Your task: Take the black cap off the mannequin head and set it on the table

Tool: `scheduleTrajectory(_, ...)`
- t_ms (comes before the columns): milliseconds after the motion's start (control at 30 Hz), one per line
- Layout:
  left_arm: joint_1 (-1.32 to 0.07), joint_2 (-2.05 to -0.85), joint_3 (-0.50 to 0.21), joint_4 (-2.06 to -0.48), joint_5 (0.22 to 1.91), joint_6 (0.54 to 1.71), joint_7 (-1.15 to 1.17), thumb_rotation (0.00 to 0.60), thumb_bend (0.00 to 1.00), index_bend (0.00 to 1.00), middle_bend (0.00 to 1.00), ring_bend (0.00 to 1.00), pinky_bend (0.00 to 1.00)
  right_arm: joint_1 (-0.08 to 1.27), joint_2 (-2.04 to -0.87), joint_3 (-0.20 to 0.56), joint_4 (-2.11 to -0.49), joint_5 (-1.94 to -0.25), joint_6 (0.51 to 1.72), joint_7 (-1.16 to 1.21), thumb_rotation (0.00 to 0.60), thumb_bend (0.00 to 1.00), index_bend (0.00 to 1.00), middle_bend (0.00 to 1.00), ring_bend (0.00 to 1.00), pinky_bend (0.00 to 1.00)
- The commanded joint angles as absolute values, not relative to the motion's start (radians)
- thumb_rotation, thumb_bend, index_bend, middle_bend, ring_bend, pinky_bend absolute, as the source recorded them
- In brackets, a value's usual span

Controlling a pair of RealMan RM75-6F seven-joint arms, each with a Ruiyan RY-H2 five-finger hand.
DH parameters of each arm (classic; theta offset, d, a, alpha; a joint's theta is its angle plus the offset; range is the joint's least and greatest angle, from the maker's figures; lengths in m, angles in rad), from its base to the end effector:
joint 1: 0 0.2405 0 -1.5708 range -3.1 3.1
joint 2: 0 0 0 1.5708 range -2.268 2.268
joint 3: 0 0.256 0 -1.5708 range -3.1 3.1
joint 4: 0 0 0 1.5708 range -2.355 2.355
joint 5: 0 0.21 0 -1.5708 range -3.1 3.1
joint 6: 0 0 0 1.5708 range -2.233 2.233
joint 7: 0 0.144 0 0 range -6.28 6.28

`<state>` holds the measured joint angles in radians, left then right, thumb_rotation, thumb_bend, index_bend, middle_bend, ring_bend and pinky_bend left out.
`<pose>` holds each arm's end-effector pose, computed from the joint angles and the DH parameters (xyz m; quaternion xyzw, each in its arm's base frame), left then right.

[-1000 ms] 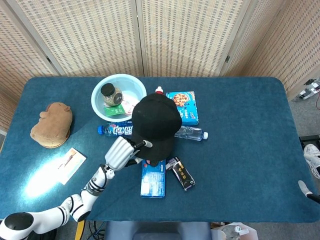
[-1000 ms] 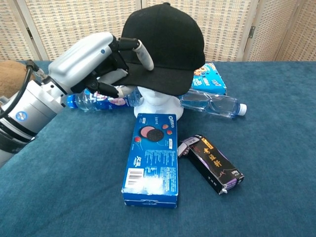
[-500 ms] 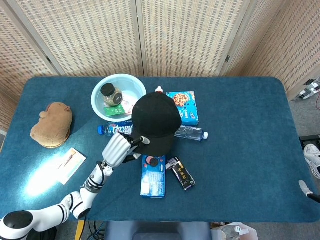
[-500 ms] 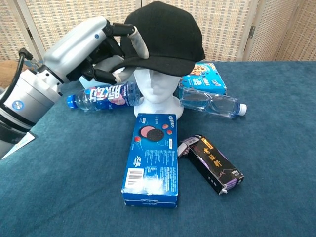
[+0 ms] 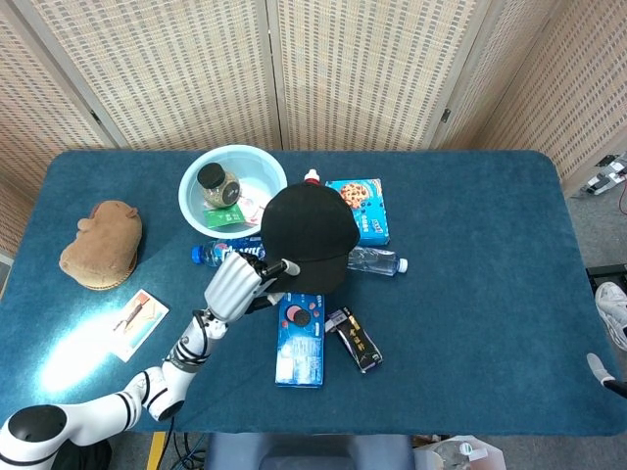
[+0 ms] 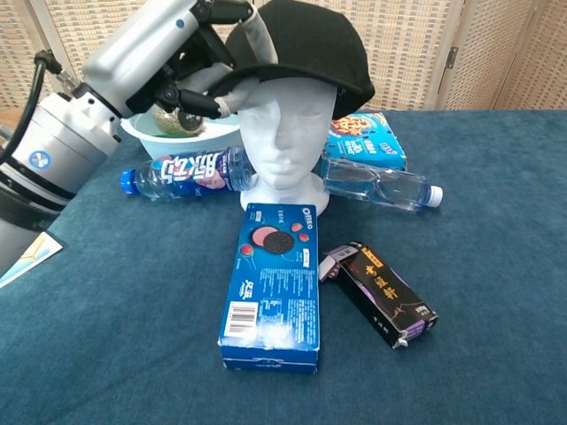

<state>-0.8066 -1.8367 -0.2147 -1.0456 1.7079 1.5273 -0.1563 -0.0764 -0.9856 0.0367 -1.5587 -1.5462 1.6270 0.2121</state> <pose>-0.0717 0.3366 -0.0072 -0.6326 -0.1882 -0.6891 0.2993 -0.3375 -0.1256 0.2215 0.5510 -0.3887 0.3983 0.6219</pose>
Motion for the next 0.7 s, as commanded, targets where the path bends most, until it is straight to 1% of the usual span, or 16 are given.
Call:
scheduleTrajectory(33, -0.825, -1.839, -0.239, -1.056, 1.693, 1.519, -0.139, 0.6, 0.44, 0.6, 1.0, 0.99, 1.0, -0.078, -0.985, 0.037, -1.559, -1.547, 1.629, 0.212, 0.6, 0.31, 0.22, 0.27, 0.17, 0.16)
scheduleTrajectory(367, -0.867, -1.817, -0.306, -1.07, 1.634, 1.486, -0.103, 0.6, 0.44, 0.6, 1.0, 0.99, 1.0, -0.081, -0.986, 0.036, -1.557, -1.547, 1.633, 0.217, 0.6, 0.31, 0.22, 0.27, 0.17, 0.16)
scheduleTrajectory(700, -0.88, -1.798, -0.325, -1.102, 1.617, 1.501, -0.086, 0.6, 0.44, 0.6, 1.0, 0.99, 1.0, -0.082, -0.984, 0.037, -1.557, -1.549, 1.634, 0.217, 0.6, 0.31, 0.22, 0.27, 0.17, 0.16)
